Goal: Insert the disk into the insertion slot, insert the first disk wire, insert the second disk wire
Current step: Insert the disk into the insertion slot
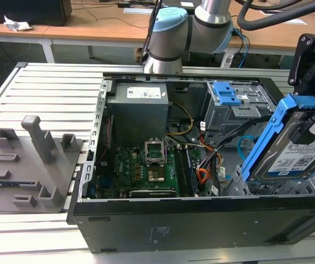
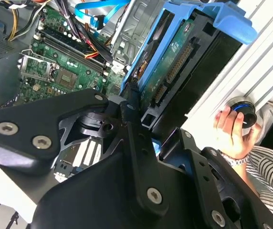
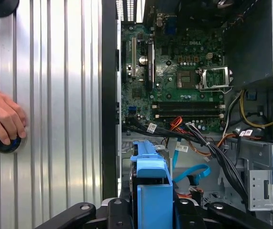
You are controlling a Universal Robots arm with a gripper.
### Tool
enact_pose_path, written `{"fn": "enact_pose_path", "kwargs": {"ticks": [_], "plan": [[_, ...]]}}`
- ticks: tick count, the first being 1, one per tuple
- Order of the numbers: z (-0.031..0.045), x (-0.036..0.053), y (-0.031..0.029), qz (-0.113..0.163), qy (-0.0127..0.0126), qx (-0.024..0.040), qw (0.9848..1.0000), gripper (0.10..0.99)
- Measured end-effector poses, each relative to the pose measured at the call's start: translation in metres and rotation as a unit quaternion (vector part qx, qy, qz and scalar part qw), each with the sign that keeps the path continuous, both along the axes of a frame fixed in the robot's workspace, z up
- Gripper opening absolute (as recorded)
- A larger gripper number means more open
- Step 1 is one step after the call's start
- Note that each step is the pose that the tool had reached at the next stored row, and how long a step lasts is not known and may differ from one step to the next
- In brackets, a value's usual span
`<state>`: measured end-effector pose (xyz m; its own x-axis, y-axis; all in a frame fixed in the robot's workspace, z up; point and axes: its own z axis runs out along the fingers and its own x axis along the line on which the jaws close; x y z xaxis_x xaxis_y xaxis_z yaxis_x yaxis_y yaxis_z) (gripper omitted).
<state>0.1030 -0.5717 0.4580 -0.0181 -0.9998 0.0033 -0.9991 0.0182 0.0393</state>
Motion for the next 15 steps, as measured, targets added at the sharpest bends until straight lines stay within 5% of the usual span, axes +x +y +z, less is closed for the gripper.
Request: {"fn": "enact_pose_path", "kwargs": {"ticks": [6, 12, 15], "plan": [[-0.0045, 0.0047, 0.0017, 0.0, 0.0, 0.0, 1.0, 0.361], [-0.0048, 0.0056, 0.024, 0.0, 0.0, 0.0, 1.0, 0.361], [-0.0064, 0.0056, 0.0254, 0.0, 0.0, 0.0, 1.0, 0.361]]}}
